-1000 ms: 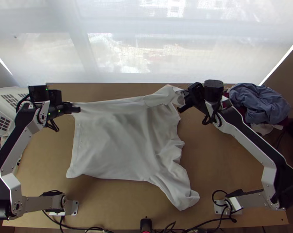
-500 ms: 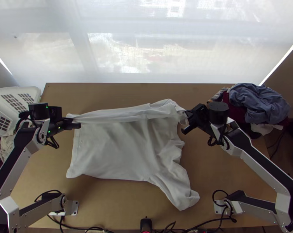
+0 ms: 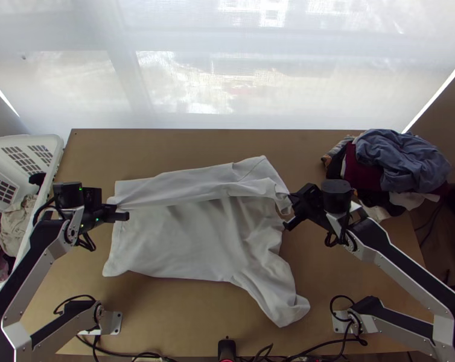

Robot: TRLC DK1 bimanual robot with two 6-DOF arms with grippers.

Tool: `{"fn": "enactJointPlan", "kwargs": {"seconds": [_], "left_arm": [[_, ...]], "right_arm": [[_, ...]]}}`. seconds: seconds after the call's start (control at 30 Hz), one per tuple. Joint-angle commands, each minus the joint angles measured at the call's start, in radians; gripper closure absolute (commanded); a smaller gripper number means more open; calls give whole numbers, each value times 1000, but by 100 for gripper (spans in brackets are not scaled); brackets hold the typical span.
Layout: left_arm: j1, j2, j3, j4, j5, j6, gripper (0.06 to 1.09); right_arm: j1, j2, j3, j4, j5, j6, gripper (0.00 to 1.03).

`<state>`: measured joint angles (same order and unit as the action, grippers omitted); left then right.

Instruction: Fold the t-shirt

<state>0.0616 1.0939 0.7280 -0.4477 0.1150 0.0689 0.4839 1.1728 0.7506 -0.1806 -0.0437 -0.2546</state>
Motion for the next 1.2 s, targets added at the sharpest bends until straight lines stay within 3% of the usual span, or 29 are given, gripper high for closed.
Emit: {"fn": "enactJointPlan", "kwargs": {"seconds": [0.0,0.07,0.1,0.17,0.23,0.3,0.43,0.6,0.73,1.17], "left_arm": [[-2,-20,-68,27,-5,3,105],[-2,-15,-91,43,-5,12,105],[-2,-15,-102,46,-5,16,99],[-2,-15,-124,50,-5,23,72],[-2,-23,-133,40,-8,35,56],[1,-55,-122,-8,-8,34,49],[9,-150,-75,-167,-8,39,41],[10,-232,-30,-465,-8,112,41],[49,-221,-2,-599,-9,155,40],[-5,121,62,-720,-18,127,39]], "right_arm": [[5,-39,-88,-3,-1,-8,100],[4,-52,-122,-3,1,-21,100],[2,-61,-137,-3,1,-29,99],[1,-79,-162,-5,1,-31,79],[-1,-104,-172,-5,1,-31,58],[2,-137,-172,-14,1,-21,33],[13,-194,-137,-59,2,6,7],[35,-236,-88,-129,2,44,6],[45,-269,-85,-157,2,66,6],[62,-297,-17,-227,2,98,6]]}}
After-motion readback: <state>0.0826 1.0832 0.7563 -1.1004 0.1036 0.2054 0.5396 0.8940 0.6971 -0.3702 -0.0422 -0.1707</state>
